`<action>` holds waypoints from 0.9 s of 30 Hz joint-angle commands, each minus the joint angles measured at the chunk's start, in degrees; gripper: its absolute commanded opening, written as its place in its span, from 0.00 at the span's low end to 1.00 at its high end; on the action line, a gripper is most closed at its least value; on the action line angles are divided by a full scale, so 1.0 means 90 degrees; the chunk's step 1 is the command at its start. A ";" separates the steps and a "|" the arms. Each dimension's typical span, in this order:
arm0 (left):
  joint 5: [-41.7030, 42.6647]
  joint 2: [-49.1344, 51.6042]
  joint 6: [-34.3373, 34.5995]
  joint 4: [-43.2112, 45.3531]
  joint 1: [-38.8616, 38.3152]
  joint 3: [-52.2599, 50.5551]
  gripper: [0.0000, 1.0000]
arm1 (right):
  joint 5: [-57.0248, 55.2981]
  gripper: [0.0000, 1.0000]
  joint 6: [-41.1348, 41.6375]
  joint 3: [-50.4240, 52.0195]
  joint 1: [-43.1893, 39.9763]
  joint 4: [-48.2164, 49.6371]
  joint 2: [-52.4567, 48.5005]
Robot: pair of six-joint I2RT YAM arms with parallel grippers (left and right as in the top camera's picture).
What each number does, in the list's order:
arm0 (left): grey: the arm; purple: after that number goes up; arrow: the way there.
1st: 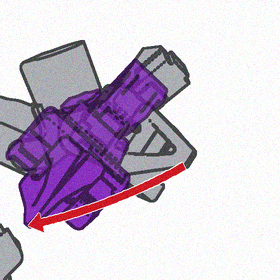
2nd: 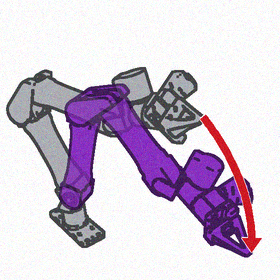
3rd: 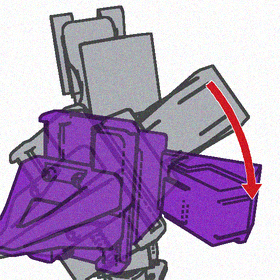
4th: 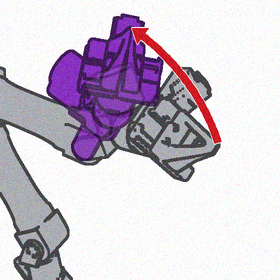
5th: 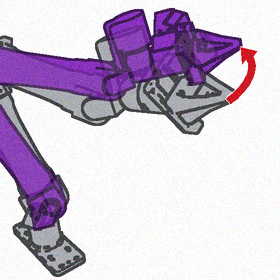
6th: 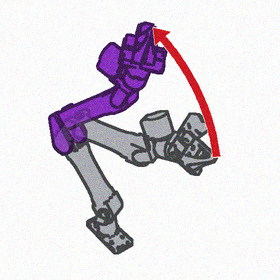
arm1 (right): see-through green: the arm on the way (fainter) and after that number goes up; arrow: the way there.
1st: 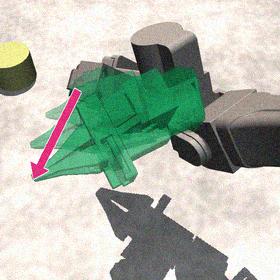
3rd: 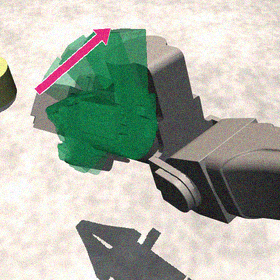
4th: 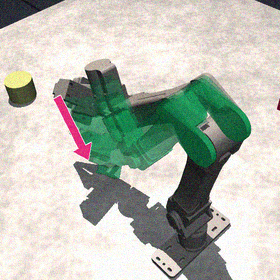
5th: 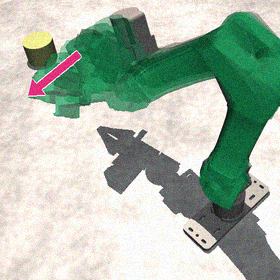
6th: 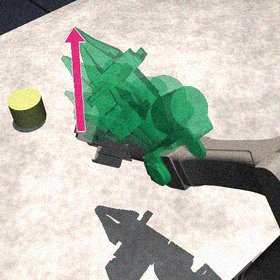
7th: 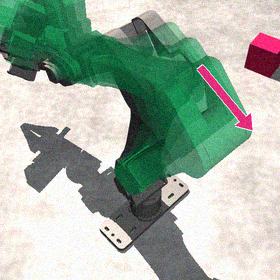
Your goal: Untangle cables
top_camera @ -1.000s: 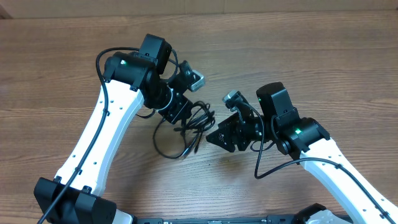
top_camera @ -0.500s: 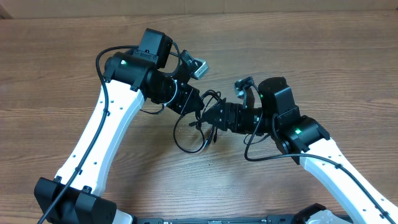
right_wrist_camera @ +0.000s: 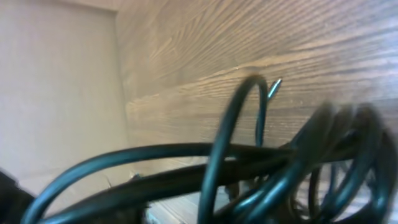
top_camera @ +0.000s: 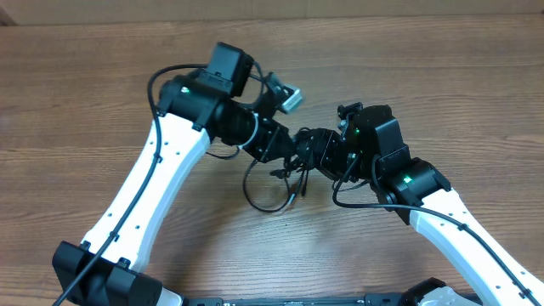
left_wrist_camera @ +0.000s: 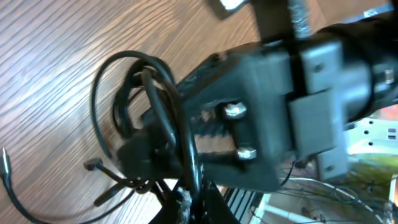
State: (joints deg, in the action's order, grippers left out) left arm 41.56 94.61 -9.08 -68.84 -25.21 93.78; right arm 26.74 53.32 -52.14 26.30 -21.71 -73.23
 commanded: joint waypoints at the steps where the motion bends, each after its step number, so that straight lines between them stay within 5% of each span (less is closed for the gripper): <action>1: 0.0330 -0.0107 0.0044 0.0148 -0.0204 0.0097 0.04 | -0.0141 0.22 0.0121 -0.0036 -0.0012 0.0022 0.0051; 3: 0.0330 -0.0107 0.0112 0.0204 -0.0211 0.0097 0.04 | -0.0153 0.04 0.0121 -0.0036 -0.0012 -0.0049 0.0051; 11: -0.0051 -0.0107 0.0126 0.0126 -0.0107 0.0097 0.04 | -0.0325 0.04 0.0100 -0.0036 -0.0015 -0.0517 0.0053; 23: -0.3393 -0.0107 0.1766 -0.0551 -0.0090 0.0097 0.04 | 0.2154 0.04 0.0440 -0.0036 -0.0384 0.1137 0.0053; 27: -0.3670 -0.0107 0.2040 -0.0644 0.0075 0.0097 0.04 | 0.2608 0.04 0.0437 -0.0036 -0.0726 0.1192 0.0053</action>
State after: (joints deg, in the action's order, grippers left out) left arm 15.53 94.61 4.89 -74.24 -26.13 93.78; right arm 43.57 56.80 -52.10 21.87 -11.62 -73.23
